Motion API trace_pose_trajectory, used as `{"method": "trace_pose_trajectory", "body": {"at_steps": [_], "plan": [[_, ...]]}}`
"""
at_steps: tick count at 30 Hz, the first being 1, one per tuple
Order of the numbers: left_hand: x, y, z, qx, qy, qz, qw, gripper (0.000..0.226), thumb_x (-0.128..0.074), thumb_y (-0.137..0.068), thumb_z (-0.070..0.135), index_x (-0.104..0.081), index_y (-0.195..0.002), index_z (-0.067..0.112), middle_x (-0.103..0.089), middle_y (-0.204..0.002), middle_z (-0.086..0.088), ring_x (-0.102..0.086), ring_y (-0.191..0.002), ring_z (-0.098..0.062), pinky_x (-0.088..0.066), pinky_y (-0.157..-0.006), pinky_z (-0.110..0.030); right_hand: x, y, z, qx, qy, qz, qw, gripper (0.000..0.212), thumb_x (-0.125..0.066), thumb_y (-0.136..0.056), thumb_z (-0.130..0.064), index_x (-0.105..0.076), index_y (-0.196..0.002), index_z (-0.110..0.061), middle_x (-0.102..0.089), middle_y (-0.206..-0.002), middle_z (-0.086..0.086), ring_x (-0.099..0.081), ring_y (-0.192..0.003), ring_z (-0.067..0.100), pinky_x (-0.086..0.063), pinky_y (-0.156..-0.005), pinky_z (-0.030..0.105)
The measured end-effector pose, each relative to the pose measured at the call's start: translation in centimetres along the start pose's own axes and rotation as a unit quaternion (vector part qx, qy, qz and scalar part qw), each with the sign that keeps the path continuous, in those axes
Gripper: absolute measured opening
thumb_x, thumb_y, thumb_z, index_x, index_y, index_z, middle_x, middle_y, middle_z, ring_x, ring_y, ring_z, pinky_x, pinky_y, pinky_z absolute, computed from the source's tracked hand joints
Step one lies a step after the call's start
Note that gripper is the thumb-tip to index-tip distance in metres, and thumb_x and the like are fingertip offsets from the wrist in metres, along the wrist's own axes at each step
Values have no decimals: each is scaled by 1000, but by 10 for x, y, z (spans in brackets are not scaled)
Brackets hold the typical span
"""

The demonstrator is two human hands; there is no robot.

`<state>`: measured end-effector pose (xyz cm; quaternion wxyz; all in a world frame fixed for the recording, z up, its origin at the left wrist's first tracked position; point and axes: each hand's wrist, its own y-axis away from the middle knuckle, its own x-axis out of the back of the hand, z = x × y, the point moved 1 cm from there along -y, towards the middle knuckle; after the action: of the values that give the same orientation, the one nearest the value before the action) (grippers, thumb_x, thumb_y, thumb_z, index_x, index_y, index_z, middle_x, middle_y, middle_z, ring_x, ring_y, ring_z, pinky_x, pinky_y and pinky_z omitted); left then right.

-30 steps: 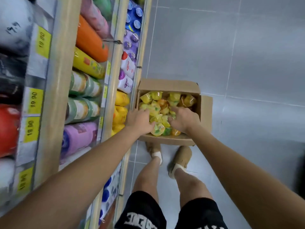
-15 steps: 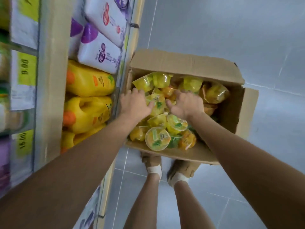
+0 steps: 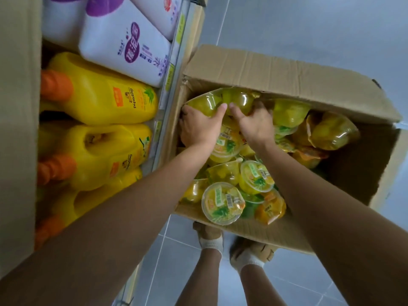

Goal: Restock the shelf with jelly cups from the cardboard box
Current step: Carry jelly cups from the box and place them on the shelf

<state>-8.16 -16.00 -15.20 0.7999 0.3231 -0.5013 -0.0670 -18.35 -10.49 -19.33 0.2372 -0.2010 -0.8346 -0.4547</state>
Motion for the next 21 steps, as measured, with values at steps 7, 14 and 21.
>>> {"method": "trace_pose_trajectory", "body": {"at_steps": [7, 14, 21], "plan": [[1, -1, 1, 28, 43, 0, 999, 79, -72, -73, 55, -42, -130, 7, -54, -131, -11, -51, -122, -30, -44, -98, -43, 4, -7, -16, -78, -238, -6, 968, 57, -77, -77, -43, -57, -116, -6, -63, -103, 0, -62, -102, 18, -48, -88, 26], [21, 27, -9, 12, 56, -55, 997, 74, -75, -73, 45, -41, -128, 9, -55, -127, -9, -53, -119, -29, -46, -96, -42, 42, 32, 7, -91, -178, -34, 979, 69, -74, -77, -49, -51, -122, -2, -58, -111, 5, -56, -105, 20, -45, -82, 29], [70, 100, -8, -28, 36, -148, 988, 77, -72, -79, 39, -33, -141, 15, -51, -134, -6, -50, -122, -25, -40, -96, -30, 111, 111, 12, -55, -211, -36, 975, 68, -81, -73, -41, -52, -126, -8, -64, -116, 2, -61, -106, 15, -50, -92, 29]]}}
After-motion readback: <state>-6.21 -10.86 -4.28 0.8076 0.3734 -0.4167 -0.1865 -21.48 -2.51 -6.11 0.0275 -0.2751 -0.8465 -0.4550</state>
